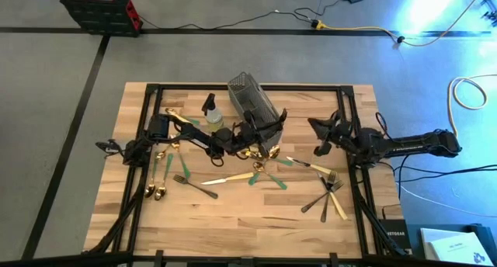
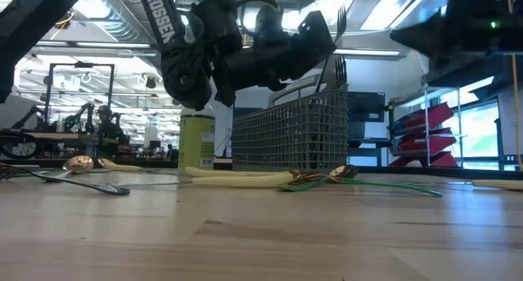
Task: Sort silverware
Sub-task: Put the black fork into the gray silverware organizer
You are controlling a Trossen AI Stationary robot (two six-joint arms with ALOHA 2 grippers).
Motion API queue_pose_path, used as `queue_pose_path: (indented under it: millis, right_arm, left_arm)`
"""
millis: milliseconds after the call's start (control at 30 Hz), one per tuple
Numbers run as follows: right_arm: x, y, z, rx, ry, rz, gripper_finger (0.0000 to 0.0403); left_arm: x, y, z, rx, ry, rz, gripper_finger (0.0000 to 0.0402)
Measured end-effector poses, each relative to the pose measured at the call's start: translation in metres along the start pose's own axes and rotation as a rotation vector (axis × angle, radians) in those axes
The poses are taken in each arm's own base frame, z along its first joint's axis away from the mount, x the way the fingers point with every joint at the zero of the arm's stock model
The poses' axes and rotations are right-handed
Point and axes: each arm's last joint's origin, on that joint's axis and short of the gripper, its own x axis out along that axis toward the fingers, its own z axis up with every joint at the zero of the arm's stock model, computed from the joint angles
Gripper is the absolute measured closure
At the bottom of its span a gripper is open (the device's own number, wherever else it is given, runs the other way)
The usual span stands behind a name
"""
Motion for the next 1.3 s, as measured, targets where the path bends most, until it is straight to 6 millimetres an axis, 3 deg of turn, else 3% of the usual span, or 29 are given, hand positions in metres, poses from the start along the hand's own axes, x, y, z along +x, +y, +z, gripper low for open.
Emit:
queue_pose_path:
  millis: [167,367,567,733,967,1300]
  right_arm:
    - [0.011,0.005,0.01,-0.033,-0.079,-0.012,0.0403]
    - [0.042,0.024,0.004,-0.146,0.035,0.022,0.0403]
    - [0.066,0.031,0.008,-0.19,0.087,-0.234,0.0403]
    - [0.08,0.04,0.006,-0.124,0.111,-0.165,0.0403]
    - [0.09,0.045,-0.005,-0.136,0.154,-0.228,0.0403]
    - [0.09,0.046,-0.004,-0.128,0.146,-0.22,0.0403]
  left_arm:
    - [-0.001,-0.004,-0.002,-0.024,0.019,-0.01,0.0399]
    - [-0.002,-0.006,-0.001,0.0,0.018,-0.017,0.0399]
    - [-0.002,-0.007,-0.001,0.012,0.017,-0.02,0.0399]
    - [-0.002,-0.008,-0.002,0.028,0.026,-0.022,0.0399]
    - [-0.003,-0.01,-0.003,0.03,0.037,-0.027,0.0399]
    - [-0.004,-0.01,-0.012,0.036,0.136,-0.023,0.0399]
